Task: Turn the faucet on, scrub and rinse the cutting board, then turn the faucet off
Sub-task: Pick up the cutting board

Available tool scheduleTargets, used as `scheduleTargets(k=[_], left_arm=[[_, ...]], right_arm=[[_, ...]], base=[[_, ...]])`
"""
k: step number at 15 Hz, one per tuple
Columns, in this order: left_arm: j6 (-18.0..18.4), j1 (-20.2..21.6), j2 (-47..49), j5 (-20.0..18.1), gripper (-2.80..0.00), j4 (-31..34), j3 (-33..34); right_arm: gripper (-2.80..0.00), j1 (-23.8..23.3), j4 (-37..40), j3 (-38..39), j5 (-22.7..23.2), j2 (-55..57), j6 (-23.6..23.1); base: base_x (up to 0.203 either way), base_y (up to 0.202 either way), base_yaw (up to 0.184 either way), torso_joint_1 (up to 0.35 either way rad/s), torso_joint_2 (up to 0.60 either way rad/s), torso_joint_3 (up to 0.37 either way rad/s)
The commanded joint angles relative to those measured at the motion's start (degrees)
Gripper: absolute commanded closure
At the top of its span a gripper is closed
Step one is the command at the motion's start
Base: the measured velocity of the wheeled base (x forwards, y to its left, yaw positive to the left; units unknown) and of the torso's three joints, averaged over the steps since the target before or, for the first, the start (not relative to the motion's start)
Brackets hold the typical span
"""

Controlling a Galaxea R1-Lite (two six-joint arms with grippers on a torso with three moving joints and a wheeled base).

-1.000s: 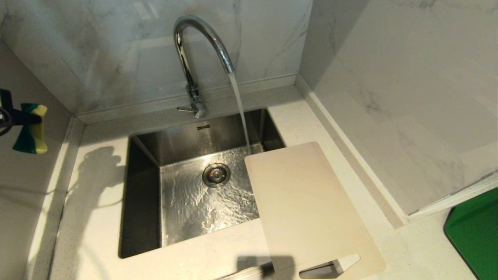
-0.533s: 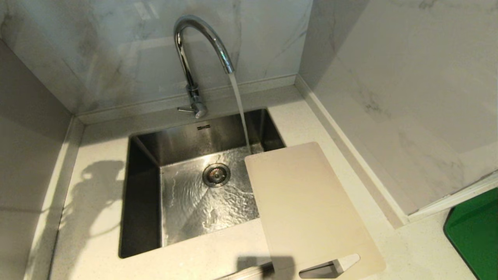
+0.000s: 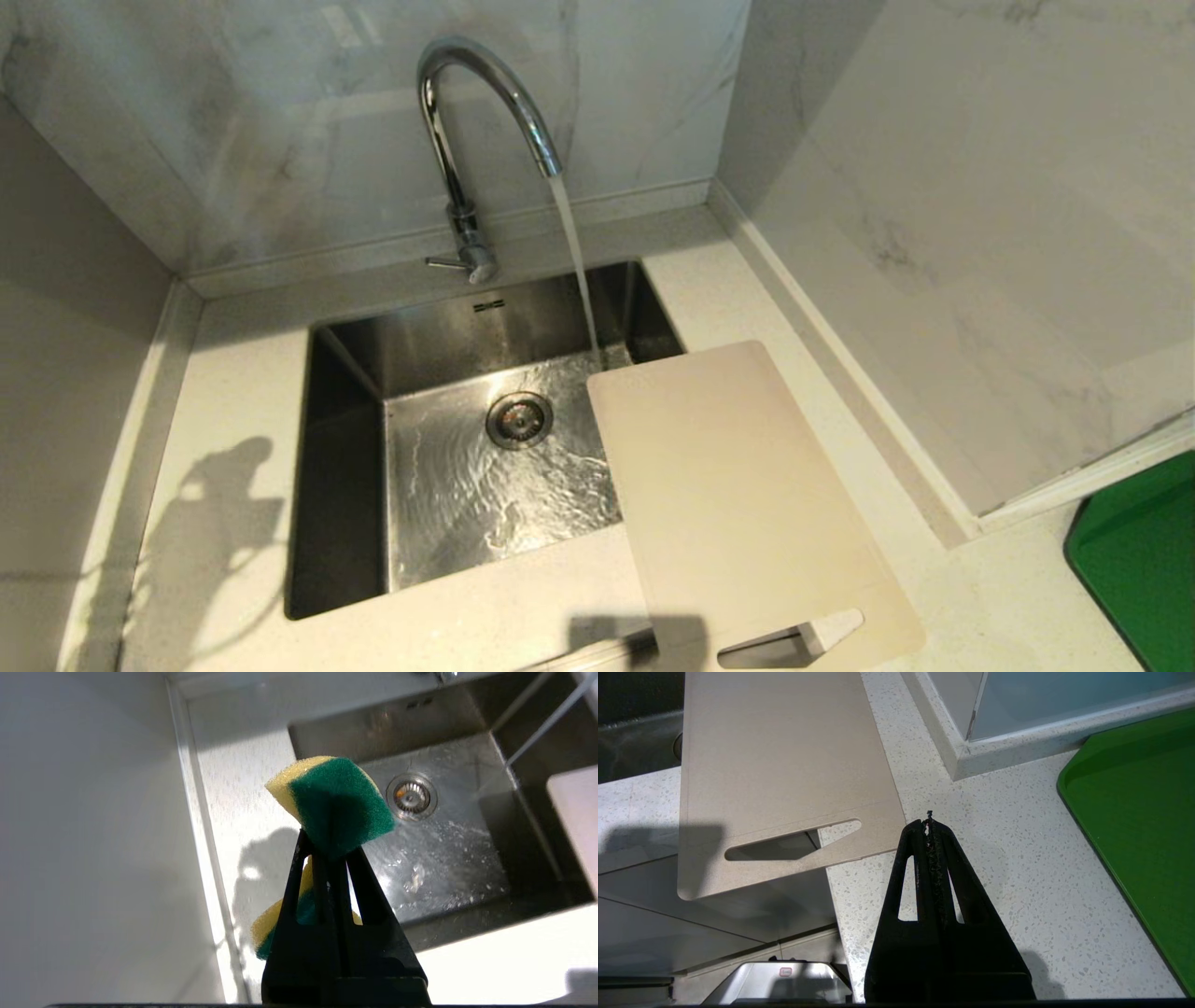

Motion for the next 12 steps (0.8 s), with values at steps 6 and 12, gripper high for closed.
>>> scheduleTargets(k=[6,12], left_arm=[[-0.12,0.52,-19.81,0.18,0.00,-14.69,27.35],[-0.15,0.99,-25.57,-0.52,0.00,-33.59,45.32]], right_arm=[[0.00,0.01,-0.02,0.06,0.01,0.00,0.00],[0.00,0.01,-0.02,0.08,0.01,0.00,0.00]], base=[[0.000,0.000,0.000,0.000,0.00,0.000],[0.000,0.000,0.000,0.000,0.00,0.000]])
